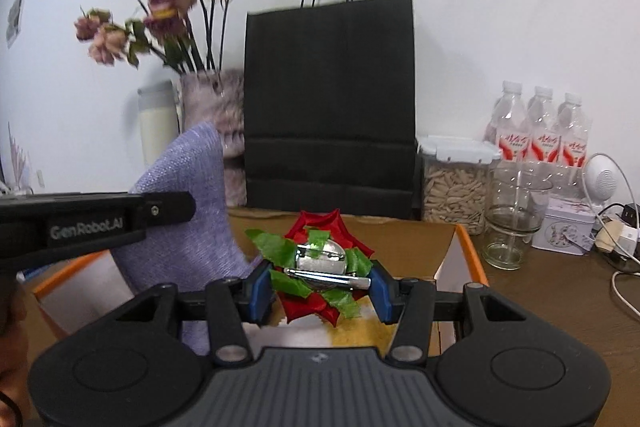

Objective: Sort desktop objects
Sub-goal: 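Carry the lavender pouch and red rose into the box and release them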

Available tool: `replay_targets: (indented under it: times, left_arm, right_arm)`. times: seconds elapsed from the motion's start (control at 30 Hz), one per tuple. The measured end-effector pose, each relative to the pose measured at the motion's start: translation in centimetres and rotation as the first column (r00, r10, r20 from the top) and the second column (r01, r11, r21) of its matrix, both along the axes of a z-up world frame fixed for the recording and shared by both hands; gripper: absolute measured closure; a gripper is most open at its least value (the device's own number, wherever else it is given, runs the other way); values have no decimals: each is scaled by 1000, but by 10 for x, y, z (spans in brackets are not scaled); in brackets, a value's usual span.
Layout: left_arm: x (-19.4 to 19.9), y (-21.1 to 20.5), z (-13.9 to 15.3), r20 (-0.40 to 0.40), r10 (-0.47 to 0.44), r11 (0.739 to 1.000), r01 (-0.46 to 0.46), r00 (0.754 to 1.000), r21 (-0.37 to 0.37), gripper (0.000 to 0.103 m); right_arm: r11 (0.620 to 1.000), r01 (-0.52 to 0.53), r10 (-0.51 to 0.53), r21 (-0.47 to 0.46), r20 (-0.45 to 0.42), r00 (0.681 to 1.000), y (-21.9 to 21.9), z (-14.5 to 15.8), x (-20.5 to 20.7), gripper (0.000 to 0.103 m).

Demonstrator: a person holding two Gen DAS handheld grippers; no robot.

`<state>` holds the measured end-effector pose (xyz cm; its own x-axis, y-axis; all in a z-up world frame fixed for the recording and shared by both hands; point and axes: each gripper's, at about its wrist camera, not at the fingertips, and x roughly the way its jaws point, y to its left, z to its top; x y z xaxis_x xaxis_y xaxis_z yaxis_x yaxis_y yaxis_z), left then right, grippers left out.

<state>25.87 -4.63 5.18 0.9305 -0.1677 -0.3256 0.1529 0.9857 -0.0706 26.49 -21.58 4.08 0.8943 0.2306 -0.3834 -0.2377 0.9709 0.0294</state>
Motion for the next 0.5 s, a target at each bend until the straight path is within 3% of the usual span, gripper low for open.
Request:
replay_targets:
  times: [0.23, 0.27, 0.3, 0.33, 0.4, 0.5]
  left_arm:
    - [21, 3, -15, -74, 27, 998, -23, 997, 51, 87]
    - [22, 3, -18, -85, 33, 998, -28, 996, 60, 82]
    - [24, 3, -21, -97, 42, 997, -35, 994, 74, 69]
    - [24, 3, -23, -102, 48, 996, -39, 994, 83, 60]
    - [23, 3, -26, -93, 76, 993, -66, 993, 101, 27]
    - [20, 5, -28, -63, 123, 985, -114, 990, 133, 5]
  right_arm:
    - [1000, -12, 11, -21, -55, 998, -5, -10, 22, 54]
    - [1000, -17, 16, -21, -51, 999, -6, -10, 21, 54]
    - [1000, -20, 19, -23, -43, 999, -6, -10, 20, 51]
    - [999, -21, 20, -29, -35, 999, -6, -10, 18, 40]
    - [999, 0, 0, -52, -8, 1000, -5, -10, 12, 27]
    - [999, 13, -13, -49, -5, 1000, -7, -10, 11, 19]
